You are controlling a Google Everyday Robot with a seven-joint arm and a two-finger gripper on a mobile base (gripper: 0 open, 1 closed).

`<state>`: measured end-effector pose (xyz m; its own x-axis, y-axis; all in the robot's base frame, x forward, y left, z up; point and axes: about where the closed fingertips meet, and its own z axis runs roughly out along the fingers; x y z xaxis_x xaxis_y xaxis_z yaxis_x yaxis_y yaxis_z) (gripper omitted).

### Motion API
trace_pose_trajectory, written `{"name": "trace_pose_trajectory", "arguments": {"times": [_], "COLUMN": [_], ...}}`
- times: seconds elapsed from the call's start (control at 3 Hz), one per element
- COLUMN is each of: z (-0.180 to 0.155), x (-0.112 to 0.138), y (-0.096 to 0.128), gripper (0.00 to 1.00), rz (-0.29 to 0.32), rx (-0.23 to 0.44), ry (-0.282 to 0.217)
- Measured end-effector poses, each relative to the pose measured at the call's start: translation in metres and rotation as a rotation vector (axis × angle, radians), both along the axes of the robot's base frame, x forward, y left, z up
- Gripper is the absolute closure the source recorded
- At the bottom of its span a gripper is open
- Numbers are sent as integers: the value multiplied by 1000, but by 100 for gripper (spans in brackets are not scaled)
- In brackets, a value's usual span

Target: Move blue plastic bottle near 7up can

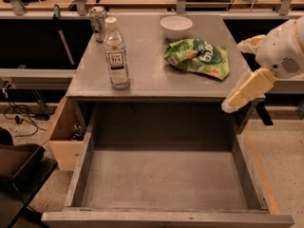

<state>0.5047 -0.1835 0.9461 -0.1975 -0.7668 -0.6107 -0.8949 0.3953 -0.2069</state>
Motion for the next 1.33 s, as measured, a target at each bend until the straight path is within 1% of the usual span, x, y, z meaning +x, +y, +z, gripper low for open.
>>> {"name": "trace_pose_trajectory", "arguments": {"times": [0.33, 0.67, 1.0, 1.33], "z": [-11, -6, -1, 0], "x": [44, 73, 81, 82], "y": [25, 52, 62, 64], "gripper": [0, 0, 0, 0], "rz": [-1, 7, 8, 11], "rx": [260, 499, 599, 608], "ry": [-81, -132, -150, -150]}}
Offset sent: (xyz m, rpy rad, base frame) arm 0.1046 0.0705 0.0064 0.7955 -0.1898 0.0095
